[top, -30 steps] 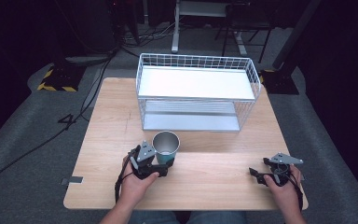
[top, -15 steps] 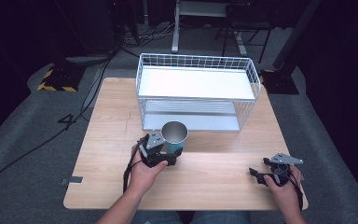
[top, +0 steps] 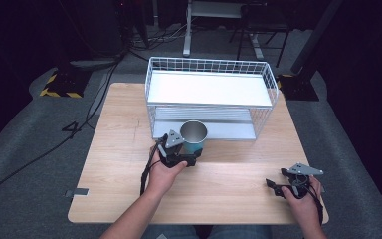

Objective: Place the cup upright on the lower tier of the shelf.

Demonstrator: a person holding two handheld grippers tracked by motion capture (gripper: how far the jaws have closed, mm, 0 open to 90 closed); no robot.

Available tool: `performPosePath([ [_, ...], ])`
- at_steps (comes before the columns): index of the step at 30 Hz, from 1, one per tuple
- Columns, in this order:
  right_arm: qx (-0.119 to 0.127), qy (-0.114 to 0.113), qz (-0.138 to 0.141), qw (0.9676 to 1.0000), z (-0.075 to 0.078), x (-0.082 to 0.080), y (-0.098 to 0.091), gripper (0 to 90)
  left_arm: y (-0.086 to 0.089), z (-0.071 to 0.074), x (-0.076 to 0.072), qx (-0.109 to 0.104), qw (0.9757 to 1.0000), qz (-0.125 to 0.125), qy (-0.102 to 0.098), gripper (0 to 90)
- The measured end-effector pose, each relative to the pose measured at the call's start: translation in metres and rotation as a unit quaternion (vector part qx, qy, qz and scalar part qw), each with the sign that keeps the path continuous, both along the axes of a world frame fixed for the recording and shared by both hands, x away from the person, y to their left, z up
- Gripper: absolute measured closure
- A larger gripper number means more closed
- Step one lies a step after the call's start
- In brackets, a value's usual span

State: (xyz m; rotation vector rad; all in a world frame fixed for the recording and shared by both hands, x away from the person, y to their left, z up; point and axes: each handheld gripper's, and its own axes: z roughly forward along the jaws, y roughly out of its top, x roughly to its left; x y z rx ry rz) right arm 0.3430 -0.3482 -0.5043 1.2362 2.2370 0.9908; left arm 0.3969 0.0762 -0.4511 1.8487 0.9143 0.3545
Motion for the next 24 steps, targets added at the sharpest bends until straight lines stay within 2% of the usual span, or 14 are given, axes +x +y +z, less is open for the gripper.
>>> performPosePath([
  [5, -0.001, 0.0, 0.0, 1.0, 0.0, 0.0, 0.0, 19.9, -0.007, 0.0, 0.012, -0.008, 0.9999, 0.005, -0.005, 21.8],
  [7, -0.001, 0.0, 0.0, 1.0, 0.0, 0.0, 0.0, 19.9, -0.009, -0.001, 0.017, -0.024, 0.9996, 0.009, -0.012, 21.8],
  [10, -0.001, -0.001, 0.001, 1.0, 0.0, 0.0, 0.0, 19.9, -0.012, -0.001, 0.024, -0.029, 0.9995, 0.012, -0.008, 21.9],
  [16, -0.001, -0.001, 0.001, 1.0, 0.0, 0.0, 0.0, 19.9, -0.017, -0.005, 0.042, -0.025, 0.9994, 0.023, -0.006, 21.8],
  [19, 0.0, 0.0, 0.0, 1.0, 0.0, 0.0, 0.0, 19.9, -0.02, -0.007, 0.051, -0.015, 0.9995, 0.029, -0.004, 21.9],
  [24, 0.0, 0.0, 0.0, 1.0, 0.0, 0.0, 0.0, 19.9, -0.024, -0.008, 0.063, -0.016, 0.9988, 0.043, -0.017, 21.8],
])
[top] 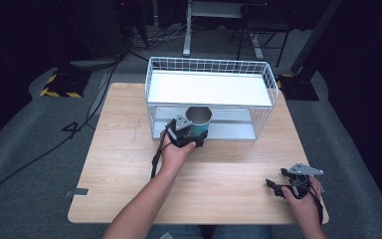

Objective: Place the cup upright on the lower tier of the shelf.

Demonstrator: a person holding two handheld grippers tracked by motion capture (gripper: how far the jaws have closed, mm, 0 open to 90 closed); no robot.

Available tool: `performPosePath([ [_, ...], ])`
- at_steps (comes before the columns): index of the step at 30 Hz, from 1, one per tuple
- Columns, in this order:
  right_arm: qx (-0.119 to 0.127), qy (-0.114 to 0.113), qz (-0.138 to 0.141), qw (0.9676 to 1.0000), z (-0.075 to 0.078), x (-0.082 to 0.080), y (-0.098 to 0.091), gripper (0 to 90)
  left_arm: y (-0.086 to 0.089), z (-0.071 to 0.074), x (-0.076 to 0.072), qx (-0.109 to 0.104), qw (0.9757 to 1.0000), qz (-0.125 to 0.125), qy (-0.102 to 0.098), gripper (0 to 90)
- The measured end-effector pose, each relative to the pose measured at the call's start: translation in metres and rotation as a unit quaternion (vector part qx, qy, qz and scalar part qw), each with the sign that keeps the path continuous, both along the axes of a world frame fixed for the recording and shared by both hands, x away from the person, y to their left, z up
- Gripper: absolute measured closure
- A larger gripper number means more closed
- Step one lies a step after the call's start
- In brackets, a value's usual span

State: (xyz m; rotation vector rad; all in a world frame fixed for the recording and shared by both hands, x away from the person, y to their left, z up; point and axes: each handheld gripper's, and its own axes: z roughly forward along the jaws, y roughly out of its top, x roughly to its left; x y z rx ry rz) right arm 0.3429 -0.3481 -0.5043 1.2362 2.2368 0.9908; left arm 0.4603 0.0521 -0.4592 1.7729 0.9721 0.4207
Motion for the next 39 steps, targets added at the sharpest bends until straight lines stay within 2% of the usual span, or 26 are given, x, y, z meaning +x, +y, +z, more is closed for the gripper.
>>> performPosePath([
  [5, -0.001, -0.001, 0.001, 1.0, 0.0, 0.0, 0.0, 19.9, -0.007, -0.003, 0.012, -0.004, 0.9998, 0.007, -0.016, 21.9],
  [10, -0.001, -0.001, 0.001, 1.0, 0.0, 0.0, 0.0, 19.9, -0.011, -0.004, 0.02, 0.001, 0.9998, 0.013, -0.012, 21.8],
  [14, 0.0, 0.0, 0.0, 1.0, 0.0, 0.0, 0.0, 19.9, -0.015, -0.005, 0.026, -0.005, 0.9997, 0.022, -0.012, 21.8],
  [16, 0.0, 0.0, 0.0, 1.0, 0.0, 0.0, 0.0, 19.9, -0.016, -0.006, 0.029, -0.001, 0.9996, 0.024, -0.011, 21.8],
  [18, -0.001, 0.0, 0.0, 1.0, 0.0, 0.0, 0.0, 19.9, -0.018, -0.009, 0.032, -0.008, 0.9996, 0.028, -0.004, 21.8],
  [20, 0.0, 0.0, 0.0, 1.0, 0.0, 0.0, 0.0, 19.9, -0.02, -0.01, 0.035, -0.012, 0.9994, 0.034, -0.002, 21.8],
  [21, -0.001, -0.001, 0.001, 1.0, 0.0, 0.0, 0.0, 19.9, -0.021, -0.01, 0.036, -0.009, 0.9989, 0.046, -0.003, 21.8],
  [22, 0.0, -0.001, 0.001, 1.0, 0.0, 0.0, 0.0, 19.9, -0.021, -0.011, 0.037, -0.006, 0.9992, 0.039, -0.007, 21.8],
  [25, 0.0, 0.0, 0.0, 1.0, 0.0, 0.0, 0.0, 19.9, -0.025, -0.012, 0.041, -0.006, 0.9993, 0.037, -0.002, 21.8],
  [27, 0.0, 0.0, 0.0, 1.0, 0.0, 0.0, 0.0, 19.9, -0.027, -0.013, 0.042, -0.003, 0.9985, 0.054, -0.002, 21.8],
  [28, 0.0, 0.0, 0.0, 1.0, 0.0, 0.0, 0.0, 19.9, -0.028, -0.014, 0.043, -0.006, 0.9986, 0.053, 0.004, 21.8],
  [30, 0.0, 0.001, 0.001, 1.0, 0.0, 0.0, 0.0, 19.9, -0.029, -0.016, 0.048, -0.018, 0.9996, 0.018, 0.006, 21.8],
  [31, 0.0, 0.001, 0.001, 1.0, 0.0, 0.0, 0.0, 19.9, -0.029, -0.016, 0.048, -0.007, 0.9995, 0.031, 0.004, 21.8],
  [32, 0.0, 0.0, 0.0, 1.0, 0.0, 0.0, 0.0, 19.9, -0.031, -0.017, 0.05, -0.015, 0.9997, 0.016, 0.007, 21.8],
  [33, 0.0, 0.0, 0.0, 1.0, 0.0, 0.0, 0.0, 19.9, -0.032, -0.016, 0.047, -0.001, 0.998, 0.063, 0.008, 21.8],
  [34, 0.0, 0.0, 0.0, 1.0, 0.0, 0.0, 0.0, 19.9, -0.032, -0.016, 0.047, 0.001, 0.9977, 0.067, 0.01, 21.8],
  [35, 0.0, 0.001, 0.001, 1.0, 0.0, 0.0, 0.0, 19.9, -0.026, -0.016, 0.054, 0.035, 0.9988, 0.026, -0.021, 21.8],
  [36, 0.0, 0.0, 0.0, 1.0, 0.0, 0.0, 0.0, 19.9, -0.032, -0.017, 0.05, -0.005, 0.9989, 0.046, 0.011, 21.8],
  [38, 0.0, 0.001, 0.001, 1.0, 0.0, 0.0, 0.0, 19.9, -0.031, -0.018, 0.051, 0.0, 0.9987, 0.048, 0.013, 21.8],
  [39, 0.0, 0.001, 0.001, 1.0, 0.0, 0.0, 0.0, 19.9, -0.033, -0.019, 0.05, -0.012, 0.9979, 0.057, 0.027, 21.8],
])
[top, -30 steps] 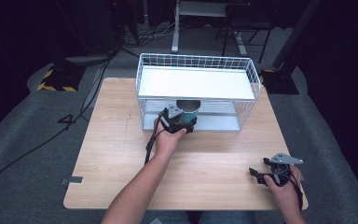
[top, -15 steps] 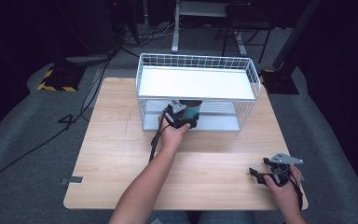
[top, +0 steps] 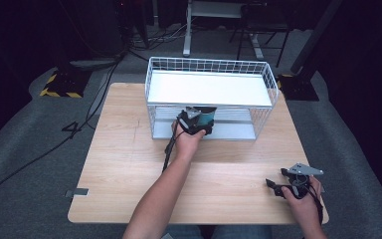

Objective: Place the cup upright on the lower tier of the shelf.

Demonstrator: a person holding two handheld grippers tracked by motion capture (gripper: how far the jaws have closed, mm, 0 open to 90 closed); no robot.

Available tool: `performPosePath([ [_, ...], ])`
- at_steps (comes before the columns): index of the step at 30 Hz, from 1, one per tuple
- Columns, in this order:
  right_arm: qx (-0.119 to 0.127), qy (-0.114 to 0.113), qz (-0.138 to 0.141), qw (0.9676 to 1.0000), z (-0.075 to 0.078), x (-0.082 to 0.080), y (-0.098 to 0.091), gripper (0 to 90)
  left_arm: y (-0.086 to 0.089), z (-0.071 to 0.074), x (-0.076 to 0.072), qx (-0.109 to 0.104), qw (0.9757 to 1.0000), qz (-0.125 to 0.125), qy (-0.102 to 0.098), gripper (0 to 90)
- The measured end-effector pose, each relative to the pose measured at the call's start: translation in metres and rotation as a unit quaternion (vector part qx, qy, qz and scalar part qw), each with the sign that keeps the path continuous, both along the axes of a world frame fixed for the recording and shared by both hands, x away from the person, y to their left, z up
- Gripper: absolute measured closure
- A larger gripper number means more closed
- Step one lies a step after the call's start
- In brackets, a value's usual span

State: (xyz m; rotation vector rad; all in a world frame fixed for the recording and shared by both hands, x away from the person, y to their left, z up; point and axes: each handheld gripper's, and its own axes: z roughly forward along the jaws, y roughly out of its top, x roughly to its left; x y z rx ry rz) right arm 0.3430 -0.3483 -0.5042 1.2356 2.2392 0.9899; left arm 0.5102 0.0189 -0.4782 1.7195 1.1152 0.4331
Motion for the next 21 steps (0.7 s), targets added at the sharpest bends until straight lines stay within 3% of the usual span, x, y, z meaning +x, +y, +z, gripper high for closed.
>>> performPosePath([
  [1, 0.0, -0.001, 0.0, 1.0, -0.0001, 0.0, 0.0001, 19.9, 0.0022, -0.0003, 0.0021, 0.013, 0.9998, -0.009, -0.01, 21.8],
  [2, 0.0, -0.001, -0.001, 1.0, -0.0001, 0.0, 0.0001, 19.9, 0.0027, -0.0009, 0.0025, 0.013, 0.9998, -0.01, -0.007, 21.8],
  [5, 0.0, -0.001, 0.0, 1.0, -0.0001, 0.0, 0.0001, 19.9, 0.0024, -0.0022, 0.0019, 0.016, 0.9998, 0.008, -0.001, 21.8],
  [7, 0.0, -0.001, 0.0, 1.0, -0.0001, 0.0, 0.0001, 19.9, 0.0017, -0.0039, 0.0022, 0.003, 0.9999, -0.001, 0.013, 21.8],
  [8, 0.0, -0.001, -0.001, 1.0, -0.0001, 0.0, 0.0001, 19.9, 0.0014, -0.0052, 0.0042, 0.002, 1.0, -0.006, 0.005, 21.7],
  [9, 0.0, -0.001, 0.0, 1.0, -0.0001, 0.0, 0.0001, 19.9, 0.0017, -0.0053, 0.0033, 0.01, 0.9999, -0.001, 0.011, 21.8],
  [15, 0.0, -0.001, 0.0, 1.0, -0.0001, 0.0, 0.0001, 19.9, -0.0009, -0.0073, 0.0046, 0.012, 0.9999, -0.009, 0.004, 21.7],
  [21, 0.0, -0.001, -0.001, 1.0, -0.0001, 0.0, 0.0001, 19.9, -0.0045, -0.0072, 0.0002, 0.056, 0.9984, 0.006, -0.008, 21.3],
])
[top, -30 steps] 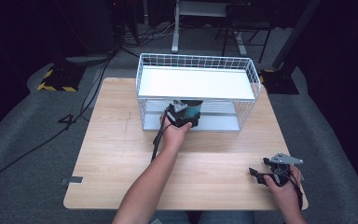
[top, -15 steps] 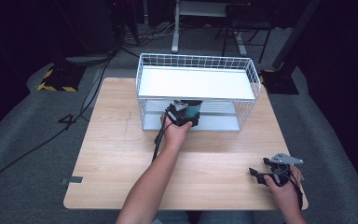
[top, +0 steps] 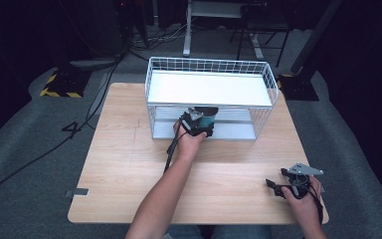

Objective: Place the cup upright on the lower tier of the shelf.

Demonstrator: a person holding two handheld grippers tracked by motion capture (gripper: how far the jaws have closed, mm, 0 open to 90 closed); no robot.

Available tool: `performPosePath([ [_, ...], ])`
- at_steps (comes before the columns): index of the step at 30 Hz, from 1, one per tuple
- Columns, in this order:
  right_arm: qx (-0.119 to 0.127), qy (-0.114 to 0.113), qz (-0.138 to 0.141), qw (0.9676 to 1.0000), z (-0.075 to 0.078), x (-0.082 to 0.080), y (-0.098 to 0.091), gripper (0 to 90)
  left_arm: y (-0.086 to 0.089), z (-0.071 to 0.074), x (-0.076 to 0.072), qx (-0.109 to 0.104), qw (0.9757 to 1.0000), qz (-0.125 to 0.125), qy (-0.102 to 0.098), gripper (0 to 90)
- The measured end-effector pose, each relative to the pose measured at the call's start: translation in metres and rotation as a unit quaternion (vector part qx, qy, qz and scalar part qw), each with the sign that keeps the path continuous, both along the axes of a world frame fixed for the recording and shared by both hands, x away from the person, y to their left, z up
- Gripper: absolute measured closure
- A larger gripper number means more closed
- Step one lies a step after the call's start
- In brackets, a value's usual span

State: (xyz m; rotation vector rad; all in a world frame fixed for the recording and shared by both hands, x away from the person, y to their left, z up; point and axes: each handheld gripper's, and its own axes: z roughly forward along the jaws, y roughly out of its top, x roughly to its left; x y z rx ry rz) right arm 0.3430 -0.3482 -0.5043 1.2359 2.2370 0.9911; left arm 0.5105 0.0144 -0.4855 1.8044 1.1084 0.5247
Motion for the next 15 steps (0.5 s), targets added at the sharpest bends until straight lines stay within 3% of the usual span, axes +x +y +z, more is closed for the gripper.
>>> performPosePath([
  [1, 0.0, 0.0, 0.0, 1.0, 0.0, 0.0, 0.0, 19.9, 0.0008, -0.001, 0.0021, -0.007, 0.9996, -0.026, 0.001, 21.2],
  [9, 0.0, 0.0, 0.0, 1.0, 0.0, 0.0, 0.0, 19.9, 0.0007, -0.0017, 0.0013, -0.012, 0.9999, -0.005, 0.004, 16.2],
  [10, 0.0, 0.0, 0.0, 1.0, 0.0, 0.0, 0.0, 19.9, 0.0002, -0.0012, -0.0001, -0.012, 0.9998, 0.01, 0.008, 15.4],
  [11, 0.0, 0.0, 0.0, 1.0, 0.0, 0.0, 0.0, 19.9, 0.0006, -0.0009, -0.0002, -0.01, 0.9999, 0.008, 0.008, 15.4],
  [13, 0.0, 0.0, 0.0, 1.0, 0.0, 0.0, 0.0, 19.9, 0.0027, -0.0003, 0.001, -0.005, 0.9998, -0.018, 0.0, 15.1],
  [15, 0.0, 0.0, 0.0, 1.0, 0.0, 0.0, 0.0, 19.9, 0.0032, 0.0011, -0.0023, 0.001, 1.0, -0.002, 0.001, 15.1],
])
